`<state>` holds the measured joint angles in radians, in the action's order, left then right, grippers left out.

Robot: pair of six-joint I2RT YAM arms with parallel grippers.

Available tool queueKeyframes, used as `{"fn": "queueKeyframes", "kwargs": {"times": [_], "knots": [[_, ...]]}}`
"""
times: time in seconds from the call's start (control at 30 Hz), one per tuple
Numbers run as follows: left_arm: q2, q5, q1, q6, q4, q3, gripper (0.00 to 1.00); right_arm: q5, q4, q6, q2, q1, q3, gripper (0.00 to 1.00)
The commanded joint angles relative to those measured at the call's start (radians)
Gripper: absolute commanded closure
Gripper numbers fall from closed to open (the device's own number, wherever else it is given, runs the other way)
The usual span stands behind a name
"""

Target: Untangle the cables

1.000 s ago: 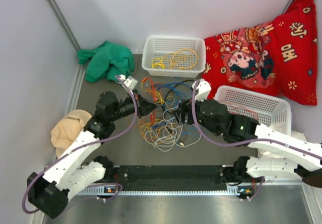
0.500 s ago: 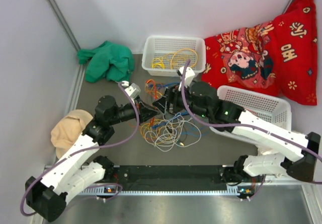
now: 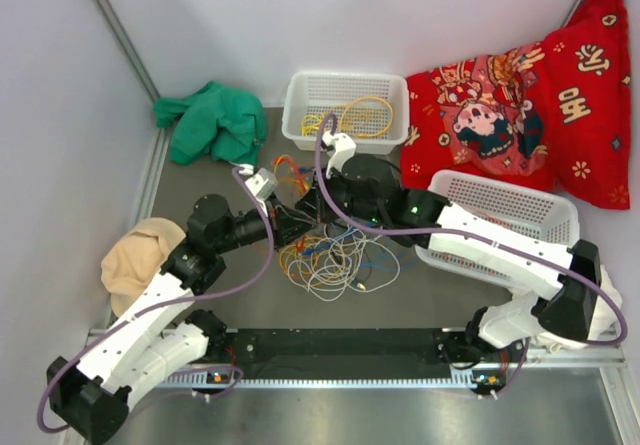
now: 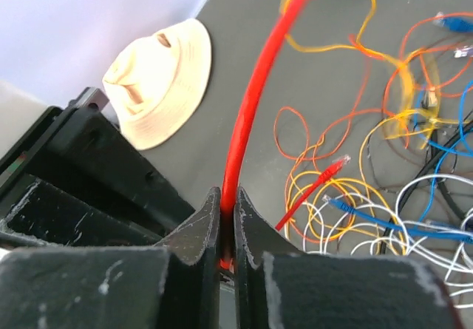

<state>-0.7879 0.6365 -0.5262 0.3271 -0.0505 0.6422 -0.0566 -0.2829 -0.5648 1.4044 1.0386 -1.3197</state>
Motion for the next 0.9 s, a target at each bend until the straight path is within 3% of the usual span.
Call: {"fn": "queueKeyframes", "kwargs": {"times": [0.0,0.07,0.17,0.2,0.5,0.57,0.77,0.87], "knots": [[0.019,-0.196,0.000,0.039,0.046,0.027,0.70,-0.098,-0.050,0.075,-0.099,-0.005,-0.120,1.00],[-0.010,-0.253,0.000,0.075,0.115,0.045,0.42,-0.144,-0.120,0.114,-0.146,-0.005,-0.156,1.00],[-0.054,-0.331,0.000,0.121,0.170,0.069,0.31,-0.215,-0.232,0.161,-0.200,-0.005,-0.219,1.00],[-0.063,-0.351,0.000,0.130,0.173,0.073,0.22,-0.230,-0.254,0.167,-0.212,-0.005,-0.239,1.00],[-0.053,-0.506,0.000,0.194,0.132,0.067,0.18,-0.230,-0.395,0.132,-0.326,-0.006,-0.132,1.00],[-0.033,-0.529,0.002,0.219,0.089,0.041,0.01,-0.201,-0.381,0.108,-0.349,-0.005,-0.098,1.00],[0.044,-0.416,0.000,0.260,-0.384,-0.146,0.01,-0.143,-0.383,0.071,-0.381,-0.005,-0.090,1.00],[0.062,-0.408,-0.001,0.219,-0.547,-0.213,0.01,-0.123,-0.389,0.059,-0.380,-0.005,-0.102,1.00]]}}
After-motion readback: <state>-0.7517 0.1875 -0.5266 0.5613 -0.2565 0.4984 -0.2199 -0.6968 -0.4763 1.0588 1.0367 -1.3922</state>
